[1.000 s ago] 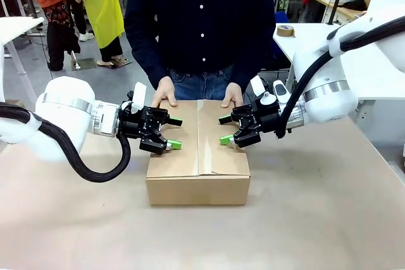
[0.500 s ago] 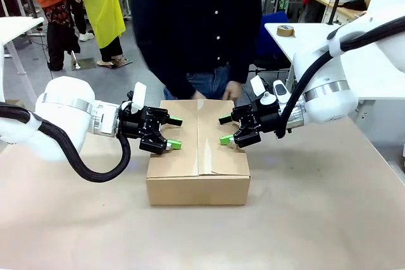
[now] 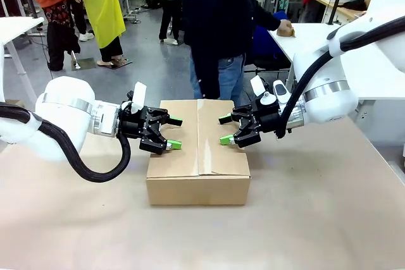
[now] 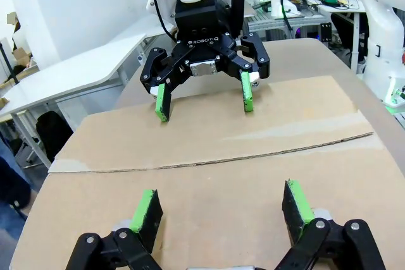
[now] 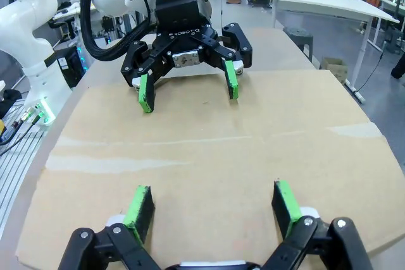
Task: Pack the gift set into the box.
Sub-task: Press and hold the closed box until the human finishes sealing it.
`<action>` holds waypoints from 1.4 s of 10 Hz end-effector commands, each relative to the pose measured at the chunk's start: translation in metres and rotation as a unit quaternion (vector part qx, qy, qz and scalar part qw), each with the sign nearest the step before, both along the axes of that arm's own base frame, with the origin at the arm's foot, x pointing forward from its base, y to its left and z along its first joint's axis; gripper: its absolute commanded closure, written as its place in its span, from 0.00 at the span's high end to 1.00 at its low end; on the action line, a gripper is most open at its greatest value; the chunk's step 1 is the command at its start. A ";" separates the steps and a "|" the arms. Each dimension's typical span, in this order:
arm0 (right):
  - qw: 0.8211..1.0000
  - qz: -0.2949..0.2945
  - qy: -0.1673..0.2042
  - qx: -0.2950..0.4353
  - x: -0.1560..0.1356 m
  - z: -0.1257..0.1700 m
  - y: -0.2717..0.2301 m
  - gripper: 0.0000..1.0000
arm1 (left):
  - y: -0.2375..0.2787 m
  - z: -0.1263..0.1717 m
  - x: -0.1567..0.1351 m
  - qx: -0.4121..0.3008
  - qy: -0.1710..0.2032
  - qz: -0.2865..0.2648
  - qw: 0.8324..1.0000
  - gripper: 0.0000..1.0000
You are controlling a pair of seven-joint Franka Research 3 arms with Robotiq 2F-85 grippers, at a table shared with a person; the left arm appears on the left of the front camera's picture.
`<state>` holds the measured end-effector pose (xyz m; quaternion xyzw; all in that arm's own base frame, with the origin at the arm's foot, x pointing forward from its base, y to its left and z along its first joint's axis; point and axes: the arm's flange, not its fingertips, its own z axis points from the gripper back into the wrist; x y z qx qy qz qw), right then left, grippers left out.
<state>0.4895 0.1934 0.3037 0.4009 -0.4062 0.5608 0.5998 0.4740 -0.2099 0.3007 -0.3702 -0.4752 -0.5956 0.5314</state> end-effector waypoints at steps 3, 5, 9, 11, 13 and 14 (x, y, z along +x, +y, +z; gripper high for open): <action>1.000 -0.001 -0.002 0.001 0.000 0.000 0.001 1.00 | 0.001 -0.003 -0.001 0.000 -0.001 -0.006 1.000 1.00; 1.000 -0.001 -0.002 0.001 0.000 0.000 0.001 1.00 | 0.001 -0.003 -0.001 0.000 -0.001 -0.006 1.000 1.00; 1.000 -0.001 -0.002 0.001 0.000 0.000 0.001 1.00 | 0.001 -0.003 -0.001 0.000 -0.001 -0.006 1.000 1.00; 1.000 -0.001 -0.002 0.001 0.000 0.000 0.001 1.00 | 0.001 -0.003 -0.001 0.000 -0.001 -0.006 1.000 1.00; 1.000 -0.001 -0.002 0.001 0.000 0.000 0.001 1.00 | 0.001 -0.003 -0.001 0.000 -0.001 -0.006 1.000 1.00; 1.000 -0.001 -0.002 0.001 0.000 0.000 0.001 1.00 | 0.001 -0.003 -0.001 0.000 -0.001 -0.006 1.000 1.00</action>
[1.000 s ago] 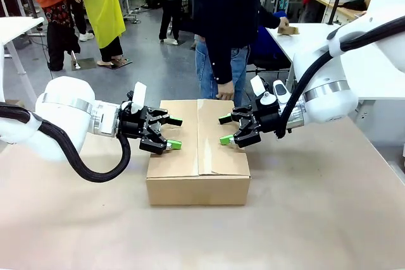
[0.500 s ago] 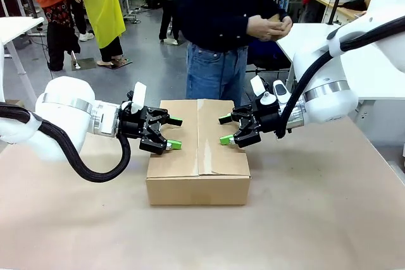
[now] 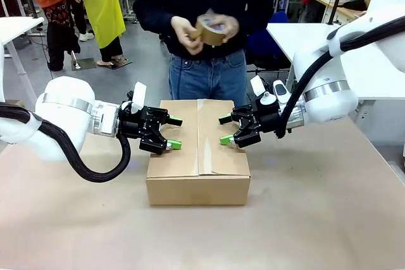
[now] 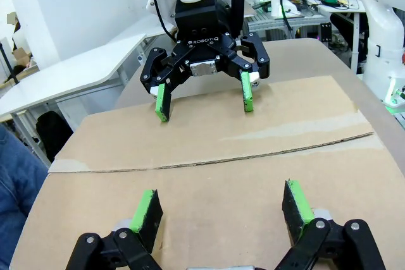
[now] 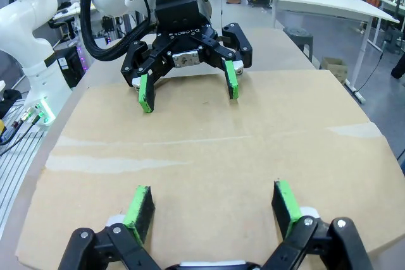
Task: Pack the gift set into the box.
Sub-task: Press and hold the closed box until the human finishes sealing it.
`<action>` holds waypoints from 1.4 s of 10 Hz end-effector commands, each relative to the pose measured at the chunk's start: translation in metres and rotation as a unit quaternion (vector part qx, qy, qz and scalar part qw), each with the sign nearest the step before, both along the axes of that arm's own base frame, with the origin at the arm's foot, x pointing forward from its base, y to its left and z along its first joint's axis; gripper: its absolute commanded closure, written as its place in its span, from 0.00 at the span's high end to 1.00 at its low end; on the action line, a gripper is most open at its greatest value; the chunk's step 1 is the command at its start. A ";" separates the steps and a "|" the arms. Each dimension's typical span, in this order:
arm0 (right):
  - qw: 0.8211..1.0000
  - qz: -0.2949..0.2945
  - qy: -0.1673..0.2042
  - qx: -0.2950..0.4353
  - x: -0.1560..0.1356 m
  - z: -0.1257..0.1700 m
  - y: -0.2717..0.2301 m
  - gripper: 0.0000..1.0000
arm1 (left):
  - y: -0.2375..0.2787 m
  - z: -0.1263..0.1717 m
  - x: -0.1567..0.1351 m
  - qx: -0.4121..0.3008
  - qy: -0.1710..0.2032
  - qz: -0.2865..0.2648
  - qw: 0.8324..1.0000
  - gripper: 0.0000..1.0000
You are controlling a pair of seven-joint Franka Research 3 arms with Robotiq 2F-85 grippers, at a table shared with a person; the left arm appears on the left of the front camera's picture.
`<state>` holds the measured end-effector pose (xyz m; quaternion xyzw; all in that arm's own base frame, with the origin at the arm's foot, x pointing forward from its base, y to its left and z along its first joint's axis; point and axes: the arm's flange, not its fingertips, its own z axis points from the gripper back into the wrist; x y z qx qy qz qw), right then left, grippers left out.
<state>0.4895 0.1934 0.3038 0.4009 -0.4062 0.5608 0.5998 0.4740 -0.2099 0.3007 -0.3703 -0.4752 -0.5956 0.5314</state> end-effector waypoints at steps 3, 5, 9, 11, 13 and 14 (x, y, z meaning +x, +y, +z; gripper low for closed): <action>1.000 -0.001 -0.002 0.001 0.000 0.000 0.001 1.00 | 0.001 -0.003 -0.001 0.000 -0.001 -0.006 1.000 1.00; 1.000 -0.001 -0.002 0.001 0.000 0.000 0.001 1.00 | 0.001 -0.003 -0.001 0.000 -0.001 -0.006 1.000 1.00; 1.000 -0.001 -0.002 0.001 0.000 0.000 0.001 1.00 | 0.001 -0.003 -0.001 0.000 -0.001 -0.006 1.000 1.00; 1.000 -0.001 -0.002 0.001 0.000 0.000 0.001 1.00 | 0.001 -0.003 -0.001 0.000 -0.001 -0.006 1.000 1.00; 1.000 -0.001 -0.002 0.001 0.000 0.000 0.001 1.00 | 0.001 -0.003 -0.001 0.000 -0.001 -0.006 1.000 1.00; 1.000 -0.001 -0.002 0.001 0.000 0.000 0.001 1.00 | 0.001 -0.003 -0.001 0.000 -0.001 -0.006 1.000 1.00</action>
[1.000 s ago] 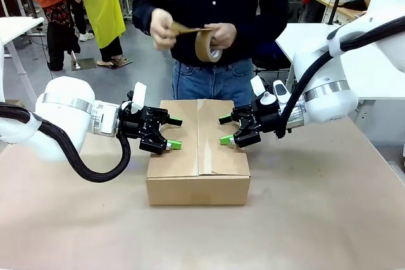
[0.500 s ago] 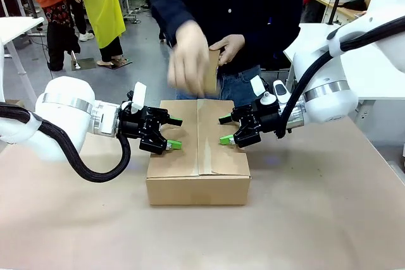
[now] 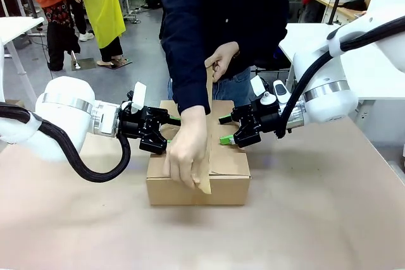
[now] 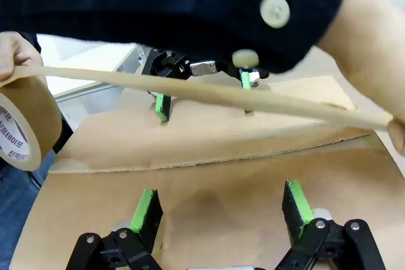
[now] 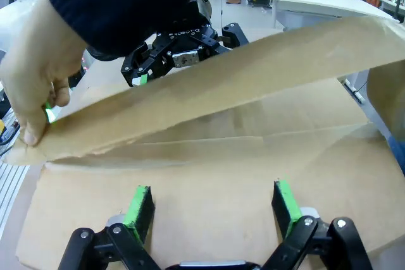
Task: Pack the gift set into the box.
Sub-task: Press and hold the closed box until the human finishes sealing it.
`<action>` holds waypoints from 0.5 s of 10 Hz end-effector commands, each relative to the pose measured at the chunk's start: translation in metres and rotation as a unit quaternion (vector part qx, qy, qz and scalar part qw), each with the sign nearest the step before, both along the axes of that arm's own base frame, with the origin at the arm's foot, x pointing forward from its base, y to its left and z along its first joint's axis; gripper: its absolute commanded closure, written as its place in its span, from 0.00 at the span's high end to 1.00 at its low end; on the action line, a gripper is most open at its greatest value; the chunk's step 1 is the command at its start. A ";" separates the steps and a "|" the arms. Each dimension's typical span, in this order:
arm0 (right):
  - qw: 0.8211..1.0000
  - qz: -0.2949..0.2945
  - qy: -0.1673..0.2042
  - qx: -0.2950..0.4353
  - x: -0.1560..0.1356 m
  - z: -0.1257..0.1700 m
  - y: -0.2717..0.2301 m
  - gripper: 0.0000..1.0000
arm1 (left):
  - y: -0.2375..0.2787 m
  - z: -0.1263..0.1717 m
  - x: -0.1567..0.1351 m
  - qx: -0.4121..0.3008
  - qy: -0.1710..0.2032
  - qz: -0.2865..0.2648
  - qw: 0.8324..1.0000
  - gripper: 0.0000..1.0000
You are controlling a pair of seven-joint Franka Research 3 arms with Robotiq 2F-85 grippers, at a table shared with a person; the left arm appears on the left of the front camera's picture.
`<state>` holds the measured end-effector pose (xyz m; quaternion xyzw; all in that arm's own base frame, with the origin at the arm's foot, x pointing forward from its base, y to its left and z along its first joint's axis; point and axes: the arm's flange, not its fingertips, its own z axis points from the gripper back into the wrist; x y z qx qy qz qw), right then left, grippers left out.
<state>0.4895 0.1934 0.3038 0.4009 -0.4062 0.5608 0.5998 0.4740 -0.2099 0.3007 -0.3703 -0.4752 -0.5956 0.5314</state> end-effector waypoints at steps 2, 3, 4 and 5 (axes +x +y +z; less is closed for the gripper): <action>1.000 -0.001 -0.002 0.001 0.000 0.000 0.001 1.00 | 0.001 -0.003 -0.001 0.000 -0.001 -0.006 1.000 1.00; 1.000 -0.001 -0.002 0.001 0.000 0.000 0.001 1.00 | 0.001 -0.003 -0.001 0.000 -0.001 -0.006 1.000 1.00; 1.000 -0.001 -0.002 0.001 0.000 0.000 0.001 1.00 | 0.001 -0.003 -0.001 0.000 -0.001 -0.006 1.000 1.00; 1.000 -0.001 -0.002 0.001 0.000 0.000 0.001 1.00 | 0.001 -0.003 -0.001 0.000 -0.001 -0.006 1.000 1.00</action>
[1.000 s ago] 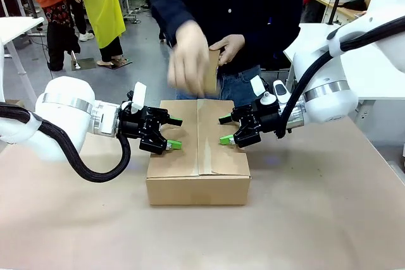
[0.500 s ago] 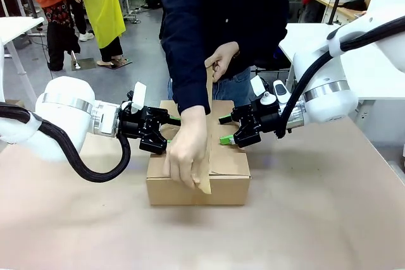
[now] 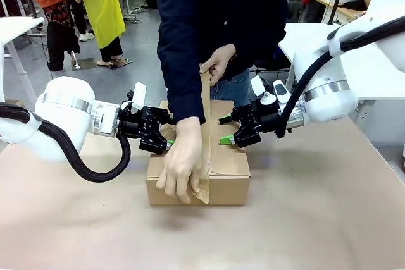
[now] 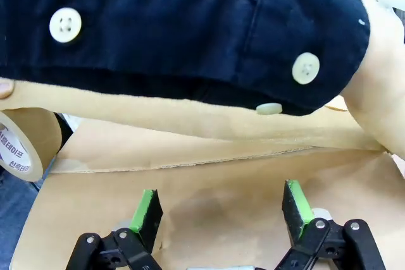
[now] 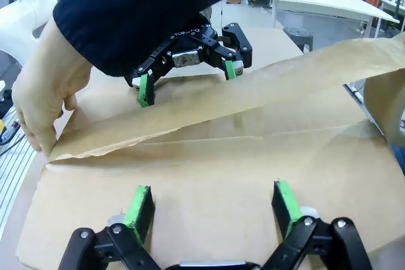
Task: Pack the gift set into the box.
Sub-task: Press and hold the closed box until the human finishes sealing it.
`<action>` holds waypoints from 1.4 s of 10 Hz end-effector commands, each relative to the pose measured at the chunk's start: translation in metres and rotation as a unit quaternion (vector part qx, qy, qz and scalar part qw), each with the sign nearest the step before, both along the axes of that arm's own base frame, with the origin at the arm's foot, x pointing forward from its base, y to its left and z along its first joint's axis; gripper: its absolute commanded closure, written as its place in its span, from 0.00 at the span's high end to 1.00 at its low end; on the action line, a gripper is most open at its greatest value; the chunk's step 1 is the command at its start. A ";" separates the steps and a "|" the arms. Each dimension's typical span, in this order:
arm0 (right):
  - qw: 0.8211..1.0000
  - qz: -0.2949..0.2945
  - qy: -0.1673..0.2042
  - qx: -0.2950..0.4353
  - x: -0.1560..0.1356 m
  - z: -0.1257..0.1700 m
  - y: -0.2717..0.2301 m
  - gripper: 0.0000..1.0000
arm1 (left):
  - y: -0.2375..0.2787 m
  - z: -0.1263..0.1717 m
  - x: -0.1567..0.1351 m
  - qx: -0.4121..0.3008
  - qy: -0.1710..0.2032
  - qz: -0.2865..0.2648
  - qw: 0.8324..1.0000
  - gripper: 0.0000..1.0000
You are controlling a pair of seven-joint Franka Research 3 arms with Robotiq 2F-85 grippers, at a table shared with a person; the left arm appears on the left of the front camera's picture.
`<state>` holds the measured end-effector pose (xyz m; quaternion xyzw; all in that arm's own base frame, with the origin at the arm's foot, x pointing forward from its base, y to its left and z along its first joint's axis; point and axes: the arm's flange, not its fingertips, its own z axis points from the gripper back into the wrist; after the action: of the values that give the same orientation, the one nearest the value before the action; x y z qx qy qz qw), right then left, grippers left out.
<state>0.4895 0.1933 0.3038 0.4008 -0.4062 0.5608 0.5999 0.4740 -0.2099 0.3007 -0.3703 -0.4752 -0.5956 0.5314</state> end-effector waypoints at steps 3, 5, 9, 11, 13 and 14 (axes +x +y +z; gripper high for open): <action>1.000 -0.001 -0.002 0.001 0.000 0.000 0.001 1.00 | 0.001 -0.003 -0.001 0.000 -0.001 -0.006 1.000 1.00; 1.000 -0.001 -0.002 0.001 0.000 0.000 0.001 1.00 | 0.001 -0.003 -0.001 0.000 -0.001 -0.006 1.000 1.00; 1.000 -0.001 -0.002 0.001 0.000 0.000 0.001 1.00 | 0.001 -0.003 -0.001 0.000 -0.001 -0.006 1.000 1.00; 1.000 -0.001 -0.002 0.001 0.000 0.000 0.001 1.00 | 0.001 -0.003 -0.001 0.000 -0.001 -0.006 1.000 1.00; 1.000 -0.001 -0.002 0.001 0.000 0.000 0.001 1.00 | 0.001 -0.003 -0.001 0.000 -0.001 -0.006 1.000 1.00; 1.000 -0.001 -0.002 0.001 0.000 0.000 0.001 1.00 | 0.001 -0.003 -0.001 0.000 -0.001 -0.006 1.000 1.00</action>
<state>0.4895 0.1933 0.3037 0.4008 -0.4062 0.5608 0.5999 0.4742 -0.2096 0.3007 -0.3701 -0.4753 -0.5954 0.5316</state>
